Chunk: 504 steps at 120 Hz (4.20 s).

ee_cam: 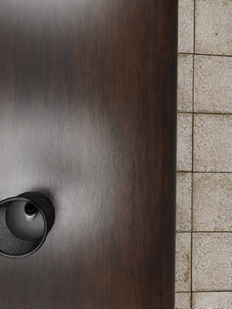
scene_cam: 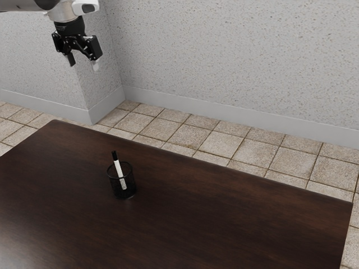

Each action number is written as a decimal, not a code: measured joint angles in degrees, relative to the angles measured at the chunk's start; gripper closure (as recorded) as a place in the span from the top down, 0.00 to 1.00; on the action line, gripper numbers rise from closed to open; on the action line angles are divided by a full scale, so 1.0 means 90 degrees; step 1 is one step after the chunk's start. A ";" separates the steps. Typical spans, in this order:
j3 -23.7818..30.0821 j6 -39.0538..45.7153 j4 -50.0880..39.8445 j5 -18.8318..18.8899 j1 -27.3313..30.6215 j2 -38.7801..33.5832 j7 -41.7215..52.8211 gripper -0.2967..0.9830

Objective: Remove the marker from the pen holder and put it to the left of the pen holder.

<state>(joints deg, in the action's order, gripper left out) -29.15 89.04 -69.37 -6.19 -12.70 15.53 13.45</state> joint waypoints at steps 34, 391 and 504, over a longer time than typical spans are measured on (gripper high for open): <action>0.0100 0.0010 0.0052 -0.0082 0.0032 -0.0021 -0.0007 0.75; 0.0901 0.1322 -0.2993 -0.0510 0.0882 -0.0631 -0.2644 0.16; 0.0482 -0.1140 -0.2055 0.0521 0.1016 0.0792 -0.2768 0.60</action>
<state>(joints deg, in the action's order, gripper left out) -24.81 78.78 -87.86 -1.50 -3.55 22.66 -11.46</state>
